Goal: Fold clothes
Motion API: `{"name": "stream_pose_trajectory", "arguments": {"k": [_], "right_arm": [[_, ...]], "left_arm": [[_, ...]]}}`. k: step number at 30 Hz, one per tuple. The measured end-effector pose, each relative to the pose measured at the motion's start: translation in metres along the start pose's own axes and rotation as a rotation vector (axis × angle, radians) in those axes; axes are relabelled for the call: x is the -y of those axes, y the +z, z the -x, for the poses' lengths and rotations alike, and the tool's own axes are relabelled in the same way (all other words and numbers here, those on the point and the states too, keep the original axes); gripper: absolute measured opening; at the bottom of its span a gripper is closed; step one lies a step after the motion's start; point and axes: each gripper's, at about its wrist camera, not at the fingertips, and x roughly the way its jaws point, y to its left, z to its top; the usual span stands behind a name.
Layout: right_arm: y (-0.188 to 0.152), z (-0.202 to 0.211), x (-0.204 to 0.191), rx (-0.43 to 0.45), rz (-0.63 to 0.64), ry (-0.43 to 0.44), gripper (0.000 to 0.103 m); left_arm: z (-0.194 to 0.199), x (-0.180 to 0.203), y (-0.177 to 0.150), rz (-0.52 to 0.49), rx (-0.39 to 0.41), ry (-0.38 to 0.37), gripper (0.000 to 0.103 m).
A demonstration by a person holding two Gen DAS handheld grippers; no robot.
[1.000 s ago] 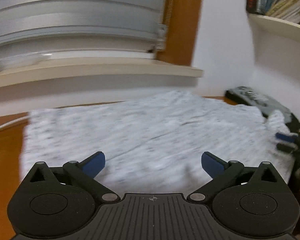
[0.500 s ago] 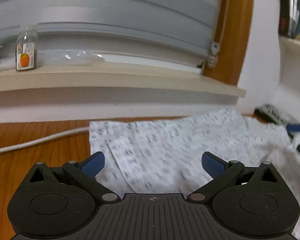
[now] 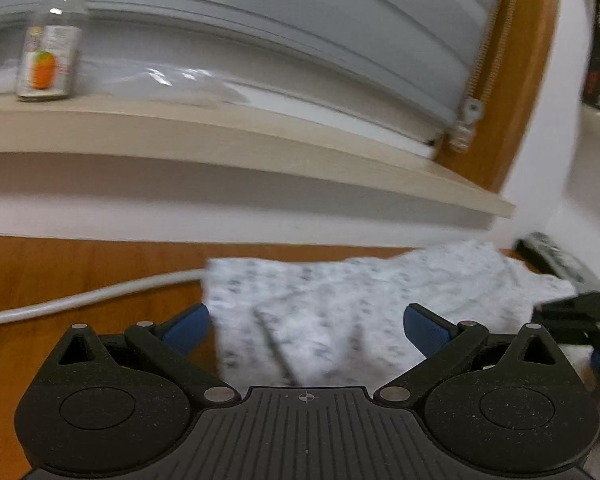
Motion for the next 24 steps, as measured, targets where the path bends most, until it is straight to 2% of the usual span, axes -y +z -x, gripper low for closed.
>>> {"name": "stream_pose_trajectory", "arguments": {"k": [6, 9, 10, 11, 12, 17, 20, 24], "right_arm": [[0.012, -0.029, -0.015, -0.038, 0.016, 0.049, 0.054], [0.013, -0.038, -0.015, -0.052, 0.014, 0.064, 0.048], [0.013, -0.038, -0.014, -0.049, 0.012, 0.066, 0.039], [0.014, -0.037, -0.010, -0.045, -0.007, 0.081, 0.015], [0.015, -0.035, -0.006, -0.039, -0.030, 0.095, 0.002], [0.017, -0.003, 0.013, 0.043, -0.061, 0.022, 0.002], [0.021, 0.037, 0.035, 0.108, -0.080, -0.059, 0.002], [0.020, 0.103, 0.072, 0.165, -0.093, -0.213, 0.001]], "left_arm": [[0.008, -0.018, 0.002, 0.090, 0.061, 0.074, 0.103], [0.013, -0.024, 0.002, 0.122, 0.086, 0.099, 0.103], [0.014, -0.026, 0.001, 0.132, 0.095, 0.105, 0.103], [0.016, -0.028, 0.001, 0.142, 0.104, 0.111, 0.103], [0.018, -0.030, 0.001, 0.151, 0.113, 0.118, 0.103], [0.020, -0.037, 0.002, 0.175, 0.119, 0.142, 0.103], [0.017, -0.037, 0.002, 0.176, 0.100, 0.133, 0.103], [0.014, -0.036, 0.002, 0.180, 0.080, 0.114, 0.103]]}}
